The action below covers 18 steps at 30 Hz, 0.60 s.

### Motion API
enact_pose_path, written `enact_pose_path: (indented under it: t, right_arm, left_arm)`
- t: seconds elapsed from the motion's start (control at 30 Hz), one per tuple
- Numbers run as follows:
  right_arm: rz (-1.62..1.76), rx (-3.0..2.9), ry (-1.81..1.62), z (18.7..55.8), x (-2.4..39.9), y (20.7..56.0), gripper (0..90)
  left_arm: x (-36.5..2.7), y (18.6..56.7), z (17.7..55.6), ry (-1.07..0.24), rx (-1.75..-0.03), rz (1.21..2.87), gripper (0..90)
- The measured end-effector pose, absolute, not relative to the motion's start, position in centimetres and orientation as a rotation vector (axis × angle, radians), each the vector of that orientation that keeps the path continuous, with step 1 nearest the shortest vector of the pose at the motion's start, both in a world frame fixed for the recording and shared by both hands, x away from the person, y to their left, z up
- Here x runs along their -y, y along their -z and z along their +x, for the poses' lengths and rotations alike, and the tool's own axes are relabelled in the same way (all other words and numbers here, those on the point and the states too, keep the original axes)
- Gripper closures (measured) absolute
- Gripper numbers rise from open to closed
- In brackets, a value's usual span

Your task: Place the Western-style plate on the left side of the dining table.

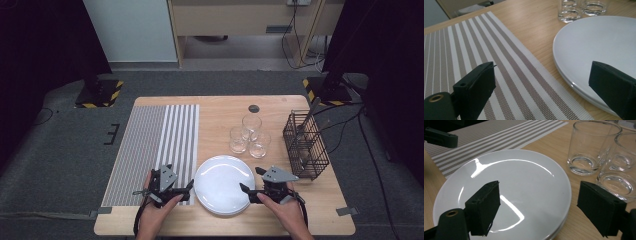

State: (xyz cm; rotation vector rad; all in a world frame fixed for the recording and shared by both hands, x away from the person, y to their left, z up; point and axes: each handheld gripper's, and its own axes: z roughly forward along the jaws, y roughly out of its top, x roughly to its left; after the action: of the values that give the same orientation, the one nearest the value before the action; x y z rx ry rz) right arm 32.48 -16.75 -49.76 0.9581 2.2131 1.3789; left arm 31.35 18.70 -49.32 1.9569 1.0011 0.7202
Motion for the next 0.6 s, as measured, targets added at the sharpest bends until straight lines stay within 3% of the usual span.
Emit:
enact_pose_path:
  t: [0.6]
  right_arm:
    - [0.894,-2.261,-1.347,32.1,17.1,50.9,20.2]
  left_arm:
    - [-19.8,50.2,31.2,-0.791,-1.04,2.041,8.0]
